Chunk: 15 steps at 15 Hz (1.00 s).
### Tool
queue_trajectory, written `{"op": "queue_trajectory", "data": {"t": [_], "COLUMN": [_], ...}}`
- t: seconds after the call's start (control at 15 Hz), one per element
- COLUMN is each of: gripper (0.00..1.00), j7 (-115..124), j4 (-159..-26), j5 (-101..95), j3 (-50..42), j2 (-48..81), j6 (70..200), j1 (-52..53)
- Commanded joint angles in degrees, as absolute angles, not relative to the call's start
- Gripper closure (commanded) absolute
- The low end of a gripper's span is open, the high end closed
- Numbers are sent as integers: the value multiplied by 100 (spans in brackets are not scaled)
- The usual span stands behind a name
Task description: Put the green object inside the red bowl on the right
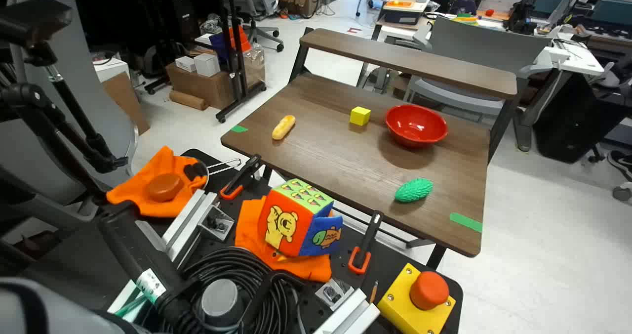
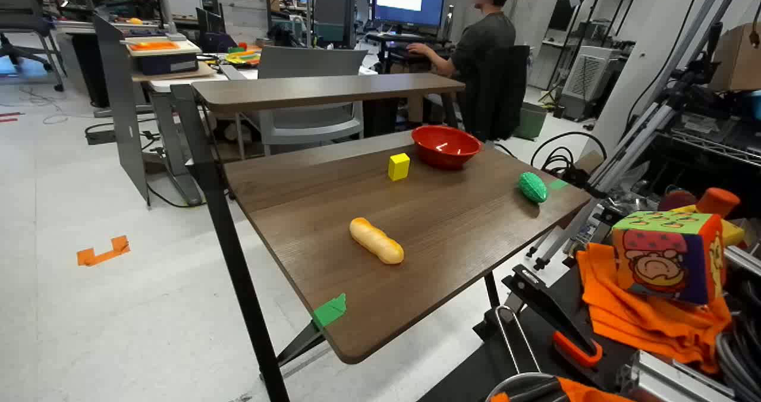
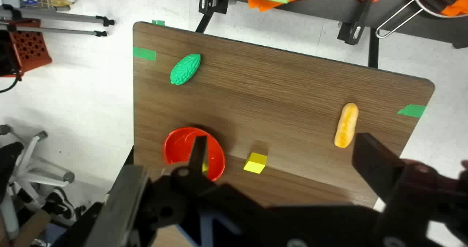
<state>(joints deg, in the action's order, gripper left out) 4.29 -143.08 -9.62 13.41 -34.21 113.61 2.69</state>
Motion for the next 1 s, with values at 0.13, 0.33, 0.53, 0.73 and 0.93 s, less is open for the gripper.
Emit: {"op": "queue_trajectory", "data": {"t": [0.13, 0.33, 0.53, 0.73, 0.93], "gripper": [0, 0, 0, 0, 0], "j7": [499, 499, 499, 499, 645], "j4": [-14284, -14284, -14283, -14283, -14329], "j5": [-1042, -1042, -1042, -1042, -1052], "j3": [1219, 1219, 1219, 1218, 1207], "j2": [-3397, -3397, -3397, -3397, -3366], "j6": [11332, 11332, 11332, 11333, 11460], "j1": [416, 416, 415, 415, 345]}}
